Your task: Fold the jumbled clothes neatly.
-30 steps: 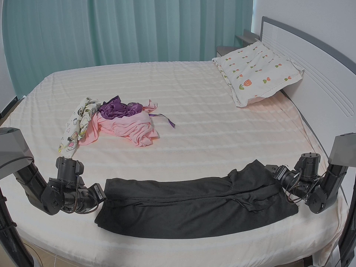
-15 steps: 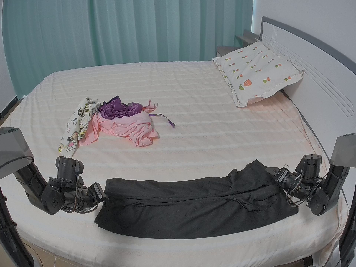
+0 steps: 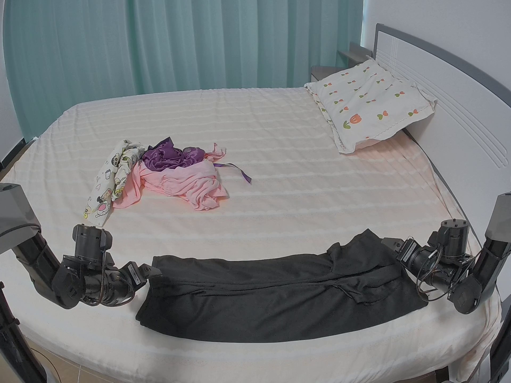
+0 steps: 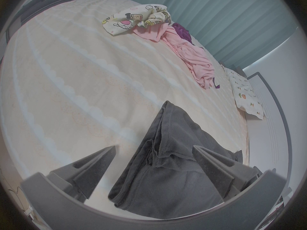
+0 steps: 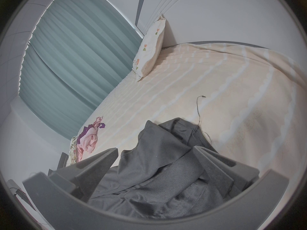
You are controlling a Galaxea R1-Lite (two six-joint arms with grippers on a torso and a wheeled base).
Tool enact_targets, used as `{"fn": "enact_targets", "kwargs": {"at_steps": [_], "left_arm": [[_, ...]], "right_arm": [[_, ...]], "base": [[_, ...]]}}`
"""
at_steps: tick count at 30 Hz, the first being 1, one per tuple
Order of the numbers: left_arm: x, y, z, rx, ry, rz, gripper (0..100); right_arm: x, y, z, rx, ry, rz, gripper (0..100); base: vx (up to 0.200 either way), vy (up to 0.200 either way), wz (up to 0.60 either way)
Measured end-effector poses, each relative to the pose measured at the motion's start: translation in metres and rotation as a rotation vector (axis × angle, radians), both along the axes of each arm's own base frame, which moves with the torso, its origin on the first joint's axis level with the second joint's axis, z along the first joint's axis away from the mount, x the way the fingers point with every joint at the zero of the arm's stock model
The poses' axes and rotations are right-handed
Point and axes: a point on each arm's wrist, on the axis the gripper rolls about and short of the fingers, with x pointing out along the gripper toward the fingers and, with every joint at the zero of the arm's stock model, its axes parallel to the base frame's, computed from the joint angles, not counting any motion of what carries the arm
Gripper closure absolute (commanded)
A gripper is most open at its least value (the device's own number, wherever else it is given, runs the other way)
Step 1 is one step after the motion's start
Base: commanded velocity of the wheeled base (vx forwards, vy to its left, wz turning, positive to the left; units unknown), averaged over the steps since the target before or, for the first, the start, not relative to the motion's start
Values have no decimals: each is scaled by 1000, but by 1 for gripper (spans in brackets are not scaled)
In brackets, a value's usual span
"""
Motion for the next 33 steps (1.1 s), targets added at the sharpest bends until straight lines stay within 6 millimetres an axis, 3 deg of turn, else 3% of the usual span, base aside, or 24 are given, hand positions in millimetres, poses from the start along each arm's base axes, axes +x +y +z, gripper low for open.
{"fn": "enact_targets", "kwargs": {"at_steps": [4, 13, 18, 33], "left_arm": [[-13, 4, 5, -9, 0, 2, 0], [-34, 6, 5, -41, 29, -26, 0], [-37, 5, 4, -48, 39, -33, 0], [-10, -13, -1, -196, -8, 117, 0]], "right_arm": [[-8, 1, 2, 3, 5, 4, 0], [-40, 1, -2, 121, 95, -48, 0], [-44, 2, -3, 124, 108, -39, 0], [-42, 2, -6, 143, 98, -43, 0]], "base": [[0, 0, 0], [-200, 0, 0], [-120, 0, 0], [0, 0, 0]]}}
